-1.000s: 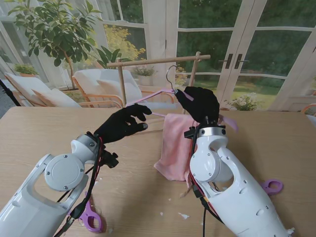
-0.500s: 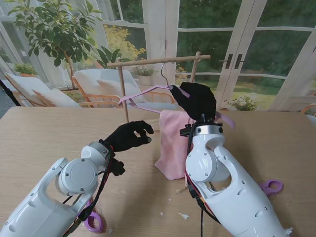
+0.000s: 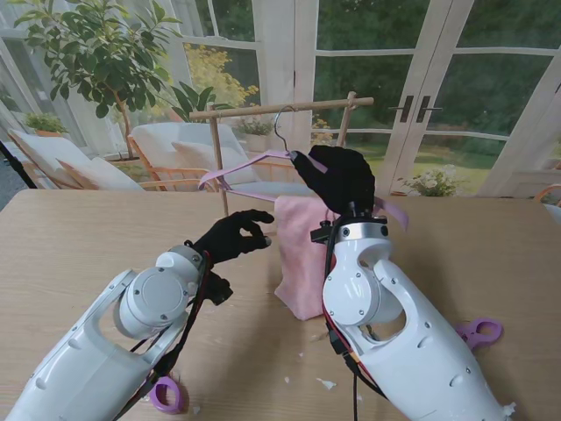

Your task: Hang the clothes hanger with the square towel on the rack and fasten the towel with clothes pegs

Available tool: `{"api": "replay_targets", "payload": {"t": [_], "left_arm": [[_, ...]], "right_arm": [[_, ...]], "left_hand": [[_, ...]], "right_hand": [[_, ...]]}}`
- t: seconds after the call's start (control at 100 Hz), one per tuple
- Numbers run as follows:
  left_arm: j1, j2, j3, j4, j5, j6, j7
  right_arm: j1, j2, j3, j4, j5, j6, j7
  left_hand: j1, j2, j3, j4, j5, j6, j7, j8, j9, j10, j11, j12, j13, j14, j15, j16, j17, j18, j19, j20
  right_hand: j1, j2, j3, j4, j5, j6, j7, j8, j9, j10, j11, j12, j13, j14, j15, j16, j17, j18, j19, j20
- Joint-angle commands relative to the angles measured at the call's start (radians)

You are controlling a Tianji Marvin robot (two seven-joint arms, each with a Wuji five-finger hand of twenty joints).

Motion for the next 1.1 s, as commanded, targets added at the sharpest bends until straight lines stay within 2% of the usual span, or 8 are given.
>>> {"api": "replay_targets", "payload": {"t": [0.0,0.28,0.38,0.42,0.55,0.71,0.89,1.09], "left_arm": [[-0.013,-0.017,0.008,0.002,-0.007,0.017,-0.007],[-0.050,-0.044,0.044,0.026,-0.050,0.081,0.048],[-0.056,-0.055,0.051,0.036,-0.055,0.095,0.077],[-0.057,-0.057,0.052,0.036,-0.057,0.099,0.081],[-0.056,-0.061,0.051,0.037,-0.062,0.099,0.094],[-0.053,-0.067,0.045,0.039,-0.077,0.094,0.108],[-0.044,-0.072,0.034,0.035,-0.092,0.089,0.127],[-0.028,-0.073,0.009,0.025,-0.084,0.077,0.145]], "right_arm": [[-0.001,-0.013,-0.007,-0.014,0.003,-0.007,0.013],[-0.007,-0.014,-0.019,-0.023,0.009,-0.024,0.013],[-0.010,-0.014,-0.020,-0.029,0.010,-0.028,0.013],[-0.010,-0.014,-0.020,-0.031,0.011,-0.029,0.014],[-0.011,-0.013,-0.021,-0.033,0.013,-0.032,0.016],[-0.013,-0.013,-0.021,-0.034,0.016,-0.030,0.021],[-0.015,-0.011,-0.017,-0.032,0.012,-0.024,0.024],[-0.025,-0.007,0.002,-0.037,0.000,-0.005,0.028]], "left_hand": [[0.008,-0.003,0.014,0.004,-0.011,-0.042,-0.013,-0.012,-0.025,0.011,-0.005,-0.003,-0.013,-0.014,-0.007,-0.004,-0.011,-0.015,-0.011,-0.015],[0.056,-0.007,0.021,-0.001,0.050,-0.011,0.041,0.006,-0.017,0.014,0.049,0.036,-0.006,-0.015,0.029,0.018,-0.011,-0.018,-0.006,-0.018],[0.093,-0.014,0.003,-0.022,0.040,0.014,0.274,0.187,-0.014,0.007,0.087,0.157,-0.008,-0.019,0.049,0.026,-0.009,-0.019,-0.005,-0.017],[0.146,-0.048,-0.048,-0.062,0.014,0.013,0.451,0.340,-0.013,0.004,0.096,0.197,-0.010,-0.022,0.053,0.027,-0.008,-0.022,-0.004,-0.016],[0.247,-0.040,-0.184,-0.055,0.058,0.025,0.751,0.525,0.023,0.008,0.087,0.274,-0.006,-0.016,0.061,0.024,-0.008,-0.022,-0.004,-0.016],[0.351,0.063,-0.342,-0.029,0.131,0.000,0.667,0.482,0.083,0.021,0.020,0.318,-0.004,0.005,0.061,0.026,-0.014,-0.021,-0.006,-0.017],[0.512,0.169,-0.548,0.012,0.216,0.034,0.566,0.422,0.175,0.030,-0.047,0.395,0.018,0.024,0.087,0.050,-0.004,-0.006,-0.003,-0.009],[0.479,0.139,-0.501,0.015,0.243,0.065,0.571,0.575,0.195,0.049,0.084,0.446,0.044,0.018,0.171,0.112,0.023,-0.002,0.015,0.032]], "right_hand": [[0.067,0.049,0.038,0.085,0.070,0.026,0.069,0.025,0.082,0.057,0.147,0.051,0.007,-0.053,0.126,0.058,0.040,-0.276,0.184,1.021],[0.066,0.049,0.041,0.085,0.072,0.025,0.068,0.025,0.084,0.059,0.146,0.051,0.007,-0.054,0.126,0.059,0.040,-0.277,0.184,1.021],[0.066,0.048,0.041,0.085,0.073,0.025,0.068,0.025,0.085,0.058,0.146,0.050,0.007,-0.054,0.126,0.059,0.040,-0.277,0.184,1.021],[0.066,0.048,0.041,0.085,0.073,0.025,0.068,0.025,0.085,0.057,0.146,0.050,0.007,-0.054,0.126,0.059,0.040,-0.277,0.184,1.021],[0.065,0.048,0.042,0.086,0.074,0.027,0.068,0.025,0.087,0.058,0.145,0.050,0.007,-0.054,0.126,0.060,0.040,-0.277,0.184,1.022],[0.065,0.048,0.043,0.086,0.075,0.026,0.068,0.026,0.088,0.057,0.145,0.050,0.006,-0.054,0.126,0.061,0.040,-0.278,0.184,1.023],[0.064,0.048,0.045,0.086,0.076,0.024,0.068,0.026,0.089,0.057,0.144,0.050,0.007,-0.054,0.126,0.061,0.041,-0.278,0.184,1.023],[0.065,0.045,0.047,0.087,0.077,0.028,0.068,0.026,0.091,0.057,0.145,0.050,0.006,-0.055,0.126,0.062,0.041,-0.279,0.184,1.024]]}}
